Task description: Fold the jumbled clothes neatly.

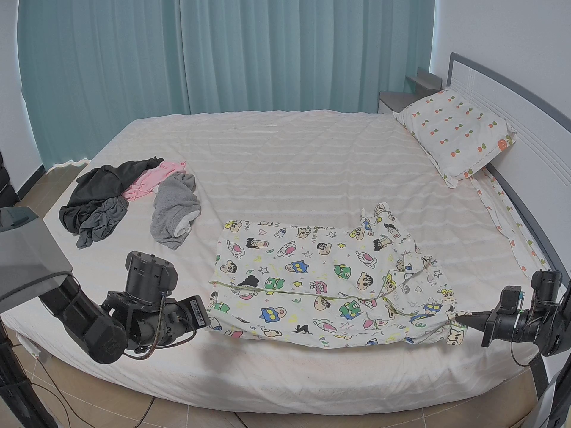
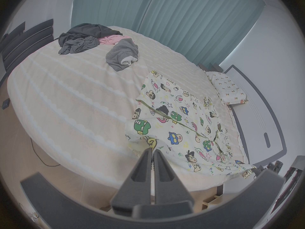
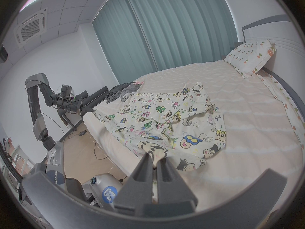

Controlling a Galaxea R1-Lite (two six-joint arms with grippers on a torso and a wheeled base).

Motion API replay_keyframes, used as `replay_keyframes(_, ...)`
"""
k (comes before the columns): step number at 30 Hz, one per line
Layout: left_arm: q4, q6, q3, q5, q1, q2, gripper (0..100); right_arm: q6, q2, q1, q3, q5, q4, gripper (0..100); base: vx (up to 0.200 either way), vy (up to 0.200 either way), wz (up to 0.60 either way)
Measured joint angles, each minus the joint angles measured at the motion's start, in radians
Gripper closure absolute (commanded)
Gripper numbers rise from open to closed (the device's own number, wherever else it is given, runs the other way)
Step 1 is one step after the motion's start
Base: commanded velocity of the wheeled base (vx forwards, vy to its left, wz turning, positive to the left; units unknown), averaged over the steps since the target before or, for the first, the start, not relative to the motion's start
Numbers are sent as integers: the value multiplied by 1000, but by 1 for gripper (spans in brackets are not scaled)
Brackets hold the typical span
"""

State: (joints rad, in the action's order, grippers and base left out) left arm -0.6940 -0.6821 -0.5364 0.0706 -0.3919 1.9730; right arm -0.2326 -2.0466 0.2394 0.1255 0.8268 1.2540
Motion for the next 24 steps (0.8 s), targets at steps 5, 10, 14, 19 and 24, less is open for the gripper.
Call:
replay_keyframes(5,0,-1,-39,0,31,42,100,35,-24,-23,57,-5,0,100,0,0,0)
replay_keyframes(10,0,-1,-67,1,62,73,100,82,-45,-29,108,-10,0,100,0,0,0)
replay_keyframes(14,0,-1,-98,1,81,102,100,95,-63,-30,137,-21,0,100,0,0,0)
replay_keyframes(19,12,-1,-140,1,87,139,100,98,-88,-32,173,-36,0,100,0,0,0)
replay_keyframes(24,62,-1,-204,1,89,174,100,122,-116,-38,210,-49,0,100,0,0,0)
